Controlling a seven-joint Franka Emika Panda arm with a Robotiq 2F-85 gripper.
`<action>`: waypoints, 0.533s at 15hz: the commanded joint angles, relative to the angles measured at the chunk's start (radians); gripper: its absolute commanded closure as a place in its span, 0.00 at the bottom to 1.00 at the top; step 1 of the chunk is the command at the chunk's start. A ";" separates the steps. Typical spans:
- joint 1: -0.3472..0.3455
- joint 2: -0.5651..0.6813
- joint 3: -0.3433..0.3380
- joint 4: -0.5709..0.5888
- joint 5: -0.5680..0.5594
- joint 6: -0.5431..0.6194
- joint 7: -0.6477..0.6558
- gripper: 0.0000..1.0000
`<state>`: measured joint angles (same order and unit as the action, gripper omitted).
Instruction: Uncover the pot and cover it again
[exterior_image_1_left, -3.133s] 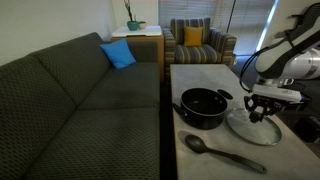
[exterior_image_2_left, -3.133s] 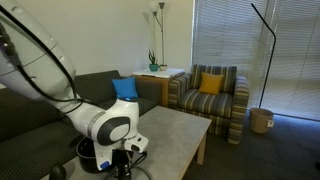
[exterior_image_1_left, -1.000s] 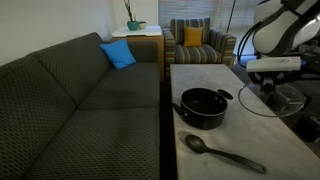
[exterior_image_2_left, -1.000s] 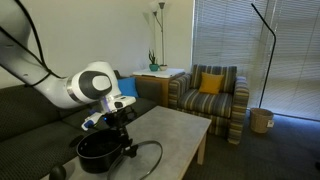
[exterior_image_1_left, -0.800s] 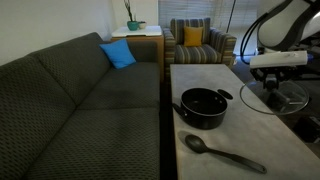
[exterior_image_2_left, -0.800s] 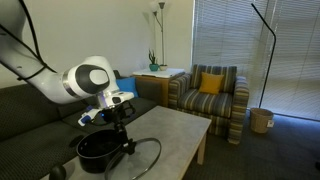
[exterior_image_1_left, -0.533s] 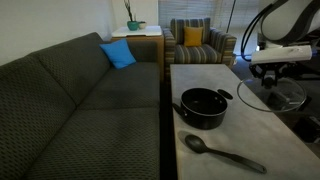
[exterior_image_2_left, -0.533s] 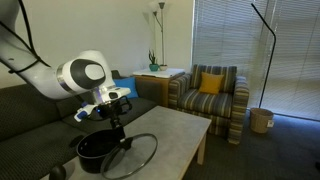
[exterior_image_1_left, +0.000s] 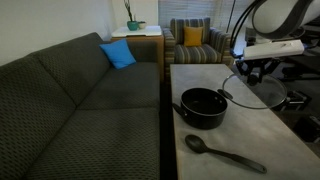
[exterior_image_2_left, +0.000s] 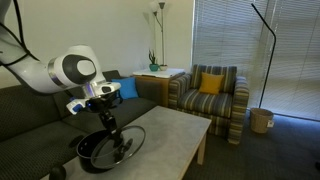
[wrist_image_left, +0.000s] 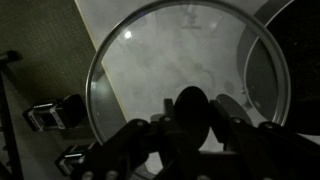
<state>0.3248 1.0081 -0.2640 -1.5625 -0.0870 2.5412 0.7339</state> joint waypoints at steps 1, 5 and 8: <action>-0.007 0.000 0.054 0.085 -0.027 -0.091 -0.084 0.87; -0.001 0.046 0.099 0.236 -0.032 -0.234 -0.155 0.87; -0.017 0.126 0.137 0.378 -0.032 -0.295 -0.245 0.87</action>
<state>0.3327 1.0533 -0.1600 -1.3389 -0.0983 2.3216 0.5729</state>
